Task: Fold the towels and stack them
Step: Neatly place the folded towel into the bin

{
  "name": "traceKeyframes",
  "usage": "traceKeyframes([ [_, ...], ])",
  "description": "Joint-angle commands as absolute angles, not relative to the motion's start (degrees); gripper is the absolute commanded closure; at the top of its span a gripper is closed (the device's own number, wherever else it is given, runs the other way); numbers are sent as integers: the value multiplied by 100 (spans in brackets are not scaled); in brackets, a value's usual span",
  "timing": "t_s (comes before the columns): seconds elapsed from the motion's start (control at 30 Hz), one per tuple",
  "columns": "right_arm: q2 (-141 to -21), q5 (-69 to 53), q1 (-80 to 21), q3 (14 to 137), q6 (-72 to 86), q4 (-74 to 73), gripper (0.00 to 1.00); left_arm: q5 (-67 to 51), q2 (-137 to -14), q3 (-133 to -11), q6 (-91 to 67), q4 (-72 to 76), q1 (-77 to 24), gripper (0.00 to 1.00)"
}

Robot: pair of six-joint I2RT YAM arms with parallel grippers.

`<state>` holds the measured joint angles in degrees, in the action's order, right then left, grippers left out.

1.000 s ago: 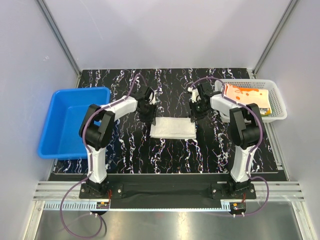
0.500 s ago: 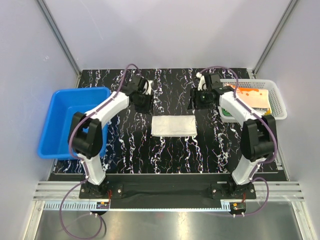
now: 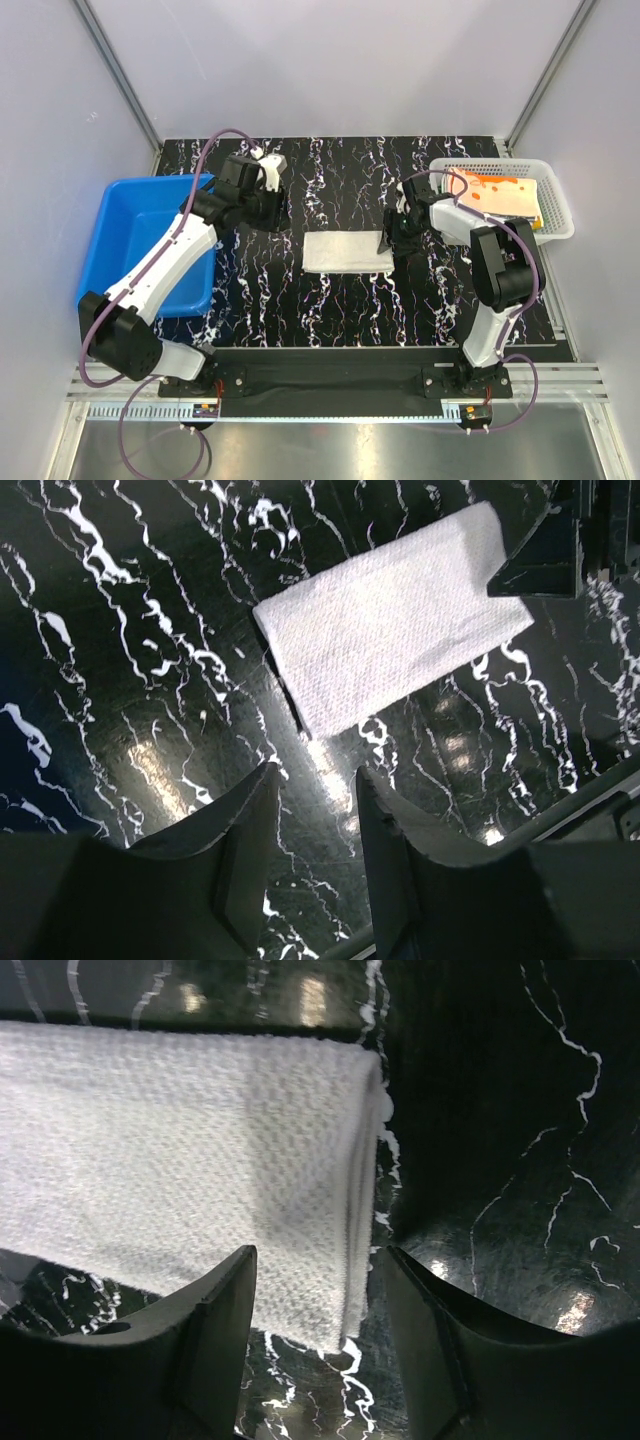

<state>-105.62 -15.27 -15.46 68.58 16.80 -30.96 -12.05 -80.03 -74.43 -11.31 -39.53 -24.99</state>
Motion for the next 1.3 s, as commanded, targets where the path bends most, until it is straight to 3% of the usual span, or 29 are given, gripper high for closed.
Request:
traceKeyframes([
  [0.0, -10600, -1257, -1555, 6742, 1863, -2839, 40, -1020, -7805, -7330, -932, -3929, -2496, 58],
  [0.3, -10652, -747, -1889, 6486, 1951, -2760, 45, -993, -7752, -7321, -914, -3902, -2487, 58],
  [0.53, -10854, -703, -2030, 6478, 2004, -2698, 54, -897, -7717, -7242, -897, -3920, -2478, 58],
  [0.67, -10855, -721, -2030, 6442, 1995, -2654, 68, -835, -7699, -7251, -896, -3911, -2479, 58],
  [0.9, -10679, -852, -2048, 6671, 1793, -2777, 100, -774, -7691, -7260, -896, -3937, -2478, 59],
  [1.27, -10467, -185, -2039, 7979, 1108, -4085, 100, -817, -7708, -7260, -870, -3955, -2479, 59],
])
